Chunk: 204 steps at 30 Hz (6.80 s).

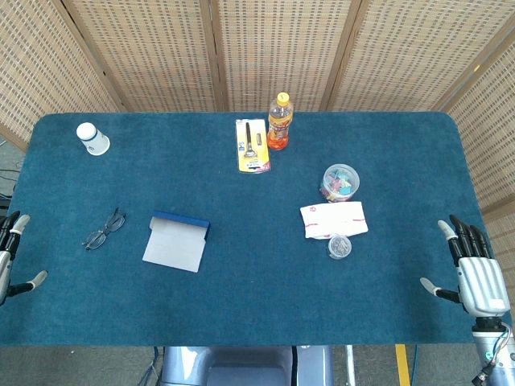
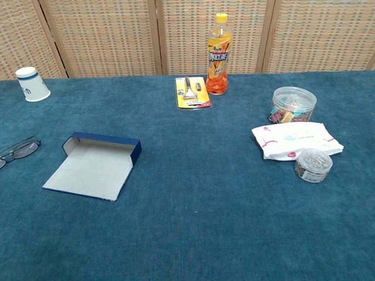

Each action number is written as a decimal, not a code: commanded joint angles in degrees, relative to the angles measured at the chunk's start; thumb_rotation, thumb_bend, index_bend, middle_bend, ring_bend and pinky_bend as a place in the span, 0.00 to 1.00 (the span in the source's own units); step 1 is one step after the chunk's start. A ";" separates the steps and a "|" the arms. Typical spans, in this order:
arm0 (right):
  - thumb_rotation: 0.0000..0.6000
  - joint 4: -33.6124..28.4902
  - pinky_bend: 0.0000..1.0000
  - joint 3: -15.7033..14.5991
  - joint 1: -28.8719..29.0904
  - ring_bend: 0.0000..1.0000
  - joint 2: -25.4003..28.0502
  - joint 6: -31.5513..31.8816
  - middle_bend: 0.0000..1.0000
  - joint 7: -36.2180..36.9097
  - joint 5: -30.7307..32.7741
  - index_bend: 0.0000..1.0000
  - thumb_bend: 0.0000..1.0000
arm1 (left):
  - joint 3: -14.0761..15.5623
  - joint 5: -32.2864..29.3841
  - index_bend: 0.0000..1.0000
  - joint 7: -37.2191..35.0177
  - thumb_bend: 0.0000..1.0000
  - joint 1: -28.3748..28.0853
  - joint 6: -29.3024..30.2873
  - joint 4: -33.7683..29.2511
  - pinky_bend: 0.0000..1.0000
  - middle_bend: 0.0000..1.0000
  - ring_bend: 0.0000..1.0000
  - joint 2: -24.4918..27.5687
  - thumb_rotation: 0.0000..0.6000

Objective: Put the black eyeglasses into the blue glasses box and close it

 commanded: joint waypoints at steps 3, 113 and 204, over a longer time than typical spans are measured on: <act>1.00 -0.01 0.00 -0.01 -0.01 0.00 0.01 0.04 0.00 -0.02 -0.02 0.00 0.00 | -0.02 -0.11 0.00 0.00 0.00 -0.06 -0.24 -0.01 0.00 0.00 0.00 0.00 1.00; 1.00 -0.79 0.00 -0.71 0.66 0.00 1.69 -2.11 0.00 7.90 -0.13 0.00 0.00 | -12.54 -39.11 0.59 14.29 0.49 -21.02 -20.55 5.26 0.00 0.00 0.00 -19.11 1.00; 1.00 -1.01 0.00 -0.96 1.01 0.00 2.22 -2.95 0.00 9.39 -0.03 0.00 0.00 | 0.43 2.29 0.00 5.70 0.14 -26.30 -18.85 23.09 0.00 0.00 0.00 -28.89 1.00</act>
